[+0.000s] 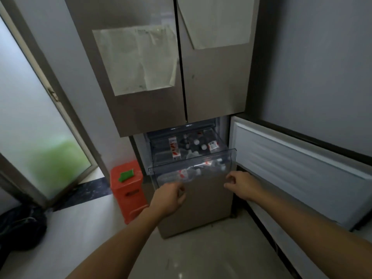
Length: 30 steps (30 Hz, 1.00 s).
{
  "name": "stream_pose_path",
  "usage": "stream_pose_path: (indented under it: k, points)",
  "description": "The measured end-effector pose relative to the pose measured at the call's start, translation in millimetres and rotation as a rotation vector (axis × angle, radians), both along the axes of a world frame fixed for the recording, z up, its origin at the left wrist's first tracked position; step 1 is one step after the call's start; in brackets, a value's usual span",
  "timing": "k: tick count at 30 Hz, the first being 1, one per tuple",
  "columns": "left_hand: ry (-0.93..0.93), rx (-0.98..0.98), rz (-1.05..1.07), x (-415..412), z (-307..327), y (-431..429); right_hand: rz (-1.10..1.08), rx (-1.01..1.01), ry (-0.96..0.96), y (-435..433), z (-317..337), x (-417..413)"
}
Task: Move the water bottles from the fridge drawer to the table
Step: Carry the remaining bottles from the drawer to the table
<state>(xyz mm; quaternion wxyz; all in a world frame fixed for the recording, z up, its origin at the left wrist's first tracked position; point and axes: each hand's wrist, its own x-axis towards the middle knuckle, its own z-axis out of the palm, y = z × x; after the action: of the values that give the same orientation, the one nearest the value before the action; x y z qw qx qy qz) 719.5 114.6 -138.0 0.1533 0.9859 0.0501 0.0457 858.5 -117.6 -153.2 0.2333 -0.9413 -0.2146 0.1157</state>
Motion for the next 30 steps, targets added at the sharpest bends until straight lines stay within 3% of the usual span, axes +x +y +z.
stream_pose_path:
  k: [9, 16, 26, 30]
  points:
    - [-0.011, -0.018, 0.081, 102, -14, 55, 0.035, 0.049, -0.01, 74, 2, 126]
    - [-0.015, -0.059, 0.111, 195, -49, 114, 0.049, -0.055, -0.021, 142, -16, 220]
    - [0.181, -0.216, 0.138, 233, -112, 155, 0.234, -0.671, 0.298, 207, -90, 283]
    - [0.17, -0.219, 0.158, 234, -118, 159, 0.308, -0.795, 0.273, 216, -106, 290]
